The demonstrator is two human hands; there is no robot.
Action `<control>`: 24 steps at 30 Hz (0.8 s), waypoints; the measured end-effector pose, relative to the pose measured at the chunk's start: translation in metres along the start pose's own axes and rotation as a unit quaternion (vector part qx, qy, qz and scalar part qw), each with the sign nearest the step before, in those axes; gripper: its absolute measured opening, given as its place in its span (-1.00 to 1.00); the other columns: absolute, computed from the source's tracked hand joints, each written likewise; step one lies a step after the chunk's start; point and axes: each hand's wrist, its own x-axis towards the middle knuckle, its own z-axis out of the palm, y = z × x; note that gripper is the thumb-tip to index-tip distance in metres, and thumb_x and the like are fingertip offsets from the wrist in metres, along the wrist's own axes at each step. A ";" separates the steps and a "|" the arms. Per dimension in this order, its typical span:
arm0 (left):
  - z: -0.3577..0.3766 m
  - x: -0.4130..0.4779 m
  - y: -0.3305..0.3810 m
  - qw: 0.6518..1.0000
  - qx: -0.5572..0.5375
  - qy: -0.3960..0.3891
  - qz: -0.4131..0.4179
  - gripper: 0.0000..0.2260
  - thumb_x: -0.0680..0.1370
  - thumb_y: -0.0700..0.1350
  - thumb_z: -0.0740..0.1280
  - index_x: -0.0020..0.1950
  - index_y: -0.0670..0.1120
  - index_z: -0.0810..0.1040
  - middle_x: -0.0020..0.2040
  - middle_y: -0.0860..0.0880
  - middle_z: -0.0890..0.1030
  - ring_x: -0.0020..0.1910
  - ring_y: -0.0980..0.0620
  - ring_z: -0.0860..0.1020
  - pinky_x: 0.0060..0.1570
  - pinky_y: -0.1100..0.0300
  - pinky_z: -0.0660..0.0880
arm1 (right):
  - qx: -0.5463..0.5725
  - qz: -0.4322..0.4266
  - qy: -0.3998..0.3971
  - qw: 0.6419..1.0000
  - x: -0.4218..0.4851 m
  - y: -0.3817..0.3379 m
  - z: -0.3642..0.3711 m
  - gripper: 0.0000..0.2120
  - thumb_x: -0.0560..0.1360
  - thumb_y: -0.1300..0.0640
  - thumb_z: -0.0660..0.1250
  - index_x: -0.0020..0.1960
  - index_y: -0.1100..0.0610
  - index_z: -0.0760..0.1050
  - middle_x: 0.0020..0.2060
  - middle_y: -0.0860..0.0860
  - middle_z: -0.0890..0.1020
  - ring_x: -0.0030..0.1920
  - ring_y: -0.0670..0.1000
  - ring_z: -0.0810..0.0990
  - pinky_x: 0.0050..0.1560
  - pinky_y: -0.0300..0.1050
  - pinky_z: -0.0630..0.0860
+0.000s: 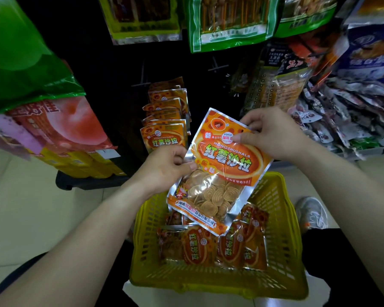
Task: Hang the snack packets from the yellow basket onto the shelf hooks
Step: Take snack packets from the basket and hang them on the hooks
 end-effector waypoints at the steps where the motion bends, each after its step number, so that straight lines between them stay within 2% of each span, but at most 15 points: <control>1: 0.000 0.000 0.000 1.000 0.001 0.002 -0.002 -0.76 0.57 -0.07 0.43 -0.01 -0.26 0.58 -0.12 -0.21 0.70 -0.06 -0.25 0.66 0.03 -0.25 0.57 | -0.007 0.001 0.000 1.000 0.000 -0.001 0.000 -0.86 0.41 0.03 0.54 -0.12 -0.01 0.59 -0.33 -0.16 0.69 -0.32 -0.19 0.67 -0.33 -0.26 0.56; 4: 0.000 0.000 0.001 1.000 0.009 0.010 -0.003 -0.79 0.57 -0.06 0.43 -0.05 -0.22 0.59 -0.16 -0.13 0.71 -0.11 -0.16 0.68 -0.01 -0.17 0.60 | -0.009 0.002 0.000 1.000 0.000 -0.002 0.001 -0.85 0.43 0.03 0.53 -0.10 0.02 0.58 -0.26 -0.12 0.70 -0.30 -0.18 0.68 -0.31 -0.24 0.58; 6: 0.000 0.000 0.000 1.000 0.021 0.017 0.001 -0.80 0.56 -0.06 0.44 -0.13 -0.17 0.56 -0.23 -0.06 0.70 -0.18 -0.07 0.67 -0.12 -0.06 0.58 | -0.002 0.000 -0.018 1.000 -0.001 -0.003 0.002 -0.85 0.45 0.06 0.50 -0.08 0.07 0.56 -0.22 -0.10 0.70 -0.26 -0.16 0.69 -0.31 -0.28 0.58; 9: 0.001 -0.001 -0.003 0.999 0.034 0.032 0.000 -0.81 0.56 -0.06 0.44 -0.09 -0.18 0.57 -0.20 -0.05 0.70 -0.17 -0.04 0.67 -0.11 -0.06 0.60 | 0.019 0.020 -0.101 0.995 -0.001 -0.006 0.002 -0.85 0.48 0.08 0.48 -0.04 0.11 0.54 -0.16 -0.04 0.72 -0.16 -0.06 0.71 -0.19 -0.15 0.62; 12: 0.004 -0.004 -0.011 0.996 0.056 0.066 0.003 -0.84 0.56 -0.03 0.43 -0.09 -0.11 0.58 -0.20 0.07 0.68 -0.19 0.10 0.65 -0.10 0.00 0.61 | -0.013 0.035 -0.168 0.985 -0.005 -0.011 0.005 -0.80 0.44 0.07 0.51 0.03 0.07 0.60 -0.08 -0.04 0.73 -0.10 -0.07 0.71 -0.03 -0.02 0.64; 15: 0.009 -0.008 -0.023 0.996 0.043 0.078 0.007 -0.87 0.56 -0.01 0.43 -0.02 -0.05 0.60 -0.14 0.08 0.68 -0.11 0.12 0.65 -0.08 0.02 0.61 | -0.111 -0.012 -0.108 0.988 -0.010 -0.021 0.019 -0.90 0.48 0.07 0.48 -0.04 -0.01 0.58 -0.07 -0.07 0.71 -0.10 -0.07 0.68 -0.11 -0.09 0.60; 18: -0.001 -0.010 -0.040 0.993 -0.011 0.118 -0.006 -0.87 0.51 0.02 0.48 0.00 0.14 0.57 -0.09 0.12 0.69 -0.08 0.23 0.63 -0.15 0.32 0.52 | -0.188 -0.069 -0.025 0.979 -0.008 -0.035 0.025 -0.86 0.51 0.02 0.43 -0.12 -0.10 0.46 -0.22 -0.12 0.63 -0.13 0.04 0.63 -0.21 -0.01 0.55; 19: -0.009 -0.010 -0.047 0.990 -0.028 0.134 -0.022 -0.84 0.51 0.02 0.48 0.01 0.18 0.54 -0.06 0.12 0.69 -0.07 0.23 0.63 -0.13 0.32 0.50 | -0.211 -0.084 -0.001 0.974 -0.004 -0.040 0.024 -0.85 0.52 0.01 0.41 -0.13 -0.11 0.44 -0.29 -0.14 0.57 -0.14 0.08 0.61 -0.24 0.00 0.50; 21: -0.026 -0.011 -0.064 0.984 -0.039 0.159 -0.072 -0.83 0.53 0.04 0.45 0.06 0.17 0.52 -0.02 0.09 0.67 -0.02 0.14 0.62 -0.05 0.21 0.50 | -0.246 -0.107 0.018 0.963 0.006 -0.049 0.023 -0.88 0.53 0.02 0.40 -0.09 -0.12 0.45 -0.32 -0.16 0.49 -0.12 0.13 0.58 -0.28 -0.05 0.38; 22: -0.033 -0.012 -0.074 0.981 -0.035 0.164 -0.100 -0.84 0.55 0.04 0.43 0.09 0.13 0.52 -0.01 0.06 0.66 -0.01 0.07 0.63 -0.03 0.16 0.52 | -0.266 -0.116 0.011 0.957 0.014 -0.053 0.025 -0.92 0.54 0.02 0.39 -0.04 -0.10 0.49 -0.27 -0.12 0.51 -0.08 0.16 0.59 -0.26 -0.06 0.35; 24: -0.044 -0.014 -0.093 0.977 -0.028 0.163 -0.137 -0.88 0.56 0.00 0.42 0.07 0.07 0.55 -0.02 0.00 0.66 -0.03 -0.03 0.65 0.05 0.04 0.58 | -0.318 -0.117 -0.021 0.941 0.036 -0.059 0.035 -0.83 0.55 0.01 0.37 0.13 -0.10 0.53 -0.08 -0.01 0.61 0.05 0.18 0.58 -0.19 -0.03 0.40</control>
